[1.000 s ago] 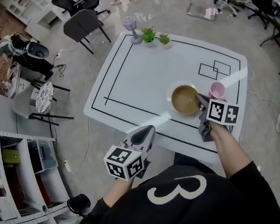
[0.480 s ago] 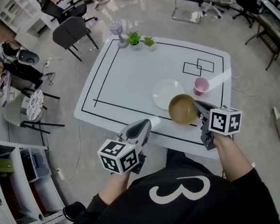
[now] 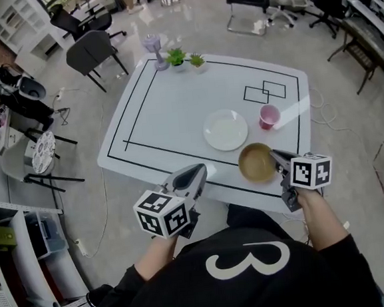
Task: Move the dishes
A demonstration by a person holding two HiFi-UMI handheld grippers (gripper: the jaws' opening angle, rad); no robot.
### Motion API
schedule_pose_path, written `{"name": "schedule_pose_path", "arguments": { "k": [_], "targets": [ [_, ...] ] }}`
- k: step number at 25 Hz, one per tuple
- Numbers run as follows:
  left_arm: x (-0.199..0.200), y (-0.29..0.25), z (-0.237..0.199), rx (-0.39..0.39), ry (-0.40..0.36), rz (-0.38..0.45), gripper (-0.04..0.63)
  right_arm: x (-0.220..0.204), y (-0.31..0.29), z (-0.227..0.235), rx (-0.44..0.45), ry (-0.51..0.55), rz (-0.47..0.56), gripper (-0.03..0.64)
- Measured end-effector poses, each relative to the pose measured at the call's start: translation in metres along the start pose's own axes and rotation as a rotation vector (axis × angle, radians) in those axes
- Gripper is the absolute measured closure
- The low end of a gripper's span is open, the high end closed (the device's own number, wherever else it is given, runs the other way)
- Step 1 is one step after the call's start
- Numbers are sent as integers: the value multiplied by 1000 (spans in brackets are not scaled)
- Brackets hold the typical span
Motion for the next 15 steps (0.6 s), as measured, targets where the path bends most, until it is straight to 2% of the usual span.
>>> {"name": "schedule_pose_path", "arguments": {
  "k": [15],
  "targets": [
    [-5,-7,-1,-32,9,-23,594,-23,-5,19,-38,-62,-67,577]
  ]
}}
Point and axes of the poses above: the fingertips, and each gripper's own axes: y backward along the fingers, z to its right, x out of its top, the point moved 2 cm from there along y, backward along the fingers, and after that the axes turned 14 degrees about -x, right-handed, at the moved point
